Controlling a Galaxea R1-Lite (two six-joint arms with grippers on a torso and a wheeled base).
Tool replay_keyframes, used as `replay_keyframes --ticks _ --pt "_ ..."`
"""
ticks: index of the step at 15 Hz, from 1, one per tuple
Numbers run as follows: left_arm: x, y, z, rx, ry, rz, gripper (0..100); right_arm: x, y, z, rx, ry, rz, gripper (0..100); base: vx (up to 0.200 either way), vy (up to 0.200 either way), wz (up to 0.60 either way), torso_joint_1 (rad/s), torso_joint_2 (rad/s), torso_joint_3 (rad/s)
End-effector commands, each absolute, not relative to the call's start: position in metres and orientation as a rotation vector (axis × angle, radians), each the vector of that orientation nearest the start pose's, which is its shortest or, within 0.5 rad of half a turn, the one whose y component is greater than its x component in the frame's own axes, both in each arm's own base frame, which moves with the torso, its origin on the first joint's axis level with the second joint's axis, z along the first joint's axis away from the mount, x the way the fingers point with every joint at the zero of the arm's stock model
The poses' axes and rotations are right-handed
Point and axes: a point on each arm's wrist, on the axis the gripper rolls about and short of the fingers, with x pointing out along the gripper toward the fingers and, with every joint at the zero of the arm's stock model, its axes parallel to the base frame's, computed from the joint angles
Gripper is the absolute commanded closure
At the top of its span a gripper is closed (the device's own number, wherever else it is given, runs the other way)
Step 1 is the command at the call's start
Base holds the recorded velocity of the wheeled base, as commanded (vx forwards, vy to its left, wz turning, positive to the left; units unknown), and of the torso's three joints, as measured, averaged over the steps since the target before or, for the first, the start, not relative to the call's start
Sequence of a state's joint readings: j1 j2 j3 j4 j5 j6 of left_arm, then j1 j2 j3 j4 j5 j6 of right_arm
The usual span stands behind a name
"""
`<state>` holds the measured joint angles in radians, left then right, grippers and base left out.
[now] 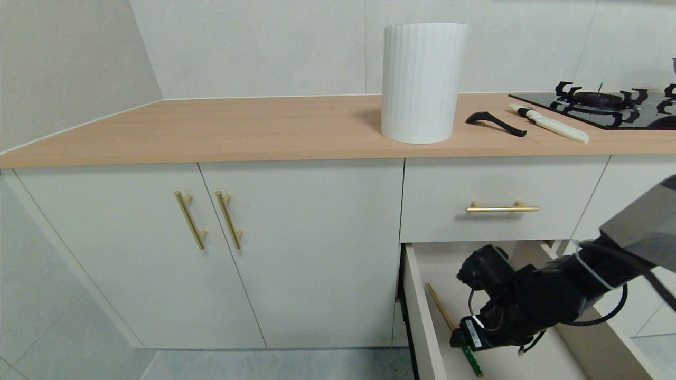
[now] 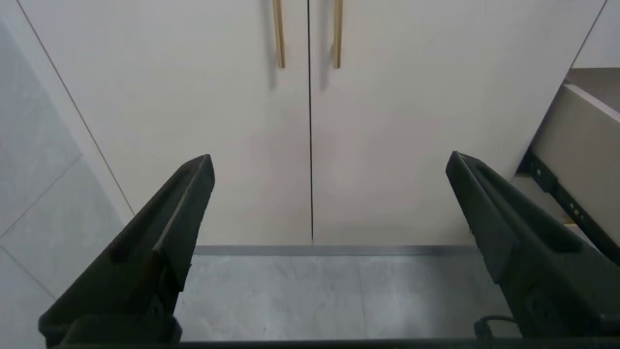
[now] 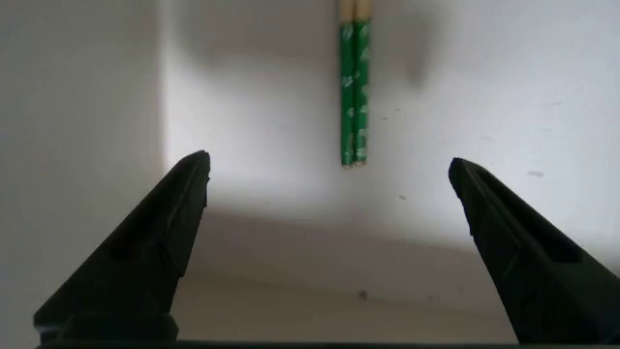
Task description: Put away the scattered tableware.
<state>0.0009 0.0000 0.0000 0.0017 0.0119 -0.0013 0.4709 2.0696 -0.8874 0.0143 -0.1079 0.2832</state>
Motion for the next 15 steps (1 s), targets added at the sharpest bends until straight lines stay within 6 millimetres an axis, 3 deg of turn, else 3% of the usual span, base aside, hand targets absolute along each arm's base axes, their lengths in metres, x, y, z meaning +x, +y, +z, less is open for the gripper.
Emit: replay_keyframes --ticks 1,5,10,15 --pt "-0.023 0.000 0.075 -0.002 0.003 0.014 0 0.269 0.128 0.097 -0.057 0.981 0.124 0 0.000 0.000 0.00 0.000 0.00 0.000" --pt "-0.023 0.000 0.075 -0.002 0.003 0.014 0 0.256 0.111 0.143 -0.035 0.811 0.066 0 0.000 0.000 0.00 0.000 0.00 0.000" --pt "-0.023 0.000 0.075 -0.002 0.003 0.012 0 0.237 0.098 0.180 -0.033 0.670 0.043 0 0.000 0.000 0.00 0.000 0.00 0.000" --pt "-0.023 0.000 0.075 -0.002 0.003 0.014 0 0.229 0.093 0.192 -0.028 0.624 0.047 0 0.000 0.000 0.00 0.030 -0.14 -0.129"
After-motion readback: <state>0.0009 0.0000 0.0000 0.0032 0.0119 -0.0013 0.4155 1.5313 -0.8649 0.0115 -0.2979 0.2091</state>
